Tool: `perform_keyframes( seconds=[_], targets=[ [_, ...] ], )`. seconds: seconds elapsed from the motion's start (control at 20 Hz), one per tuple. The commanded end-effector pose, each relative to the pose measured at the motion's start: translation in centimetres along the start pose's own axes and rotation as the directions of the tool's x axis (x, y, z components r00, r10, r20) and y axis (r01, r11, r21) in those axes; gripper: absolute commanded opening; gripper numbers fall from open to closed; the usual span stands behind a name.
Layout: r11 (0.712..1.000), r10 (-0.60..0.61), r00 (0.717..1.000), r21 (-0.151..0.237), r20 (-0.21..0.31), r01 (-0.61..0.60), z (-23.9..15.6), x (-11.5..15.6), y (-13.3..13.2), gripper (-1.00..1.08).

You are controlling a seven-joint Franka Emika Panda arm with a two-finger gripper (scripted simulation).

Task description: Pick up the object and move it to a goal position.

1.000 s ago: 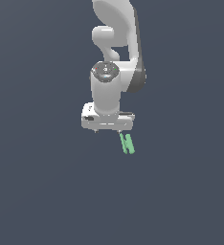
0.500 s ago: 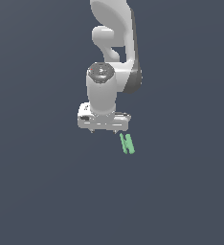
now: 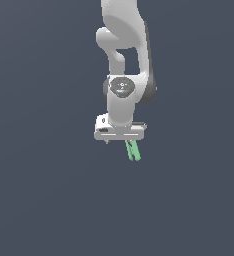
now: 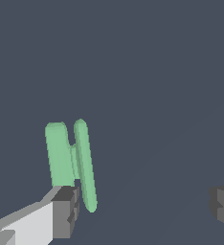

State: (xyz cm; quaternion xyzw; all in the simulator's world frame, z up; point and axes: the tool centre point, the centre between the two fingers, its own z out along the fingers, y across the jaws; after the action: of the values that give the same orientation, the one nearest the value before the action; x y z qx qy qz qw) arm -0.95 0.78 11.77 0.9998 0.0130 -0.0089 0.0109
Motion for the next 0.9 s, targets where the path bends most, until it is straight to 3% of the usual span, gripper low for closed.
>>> perform_keyframes(
  seconds=[0.0, 0.4, 0.85],
  targets=[
    [0.999, -0.036, 0.999, 0.005, -0.005, 0.036, 1.5, -0.2, -2.1, 1.0],
    [0.994, -0.111, 0.994, 0.017, -0.019, 0.112, 4.7, -0.9, -6.6, 1.0],
    [0.993, -0.119, 0.993, 0.019, -0.019, 0.119, 5.6, -1.1, -7.0, 1.0]
  ],
)
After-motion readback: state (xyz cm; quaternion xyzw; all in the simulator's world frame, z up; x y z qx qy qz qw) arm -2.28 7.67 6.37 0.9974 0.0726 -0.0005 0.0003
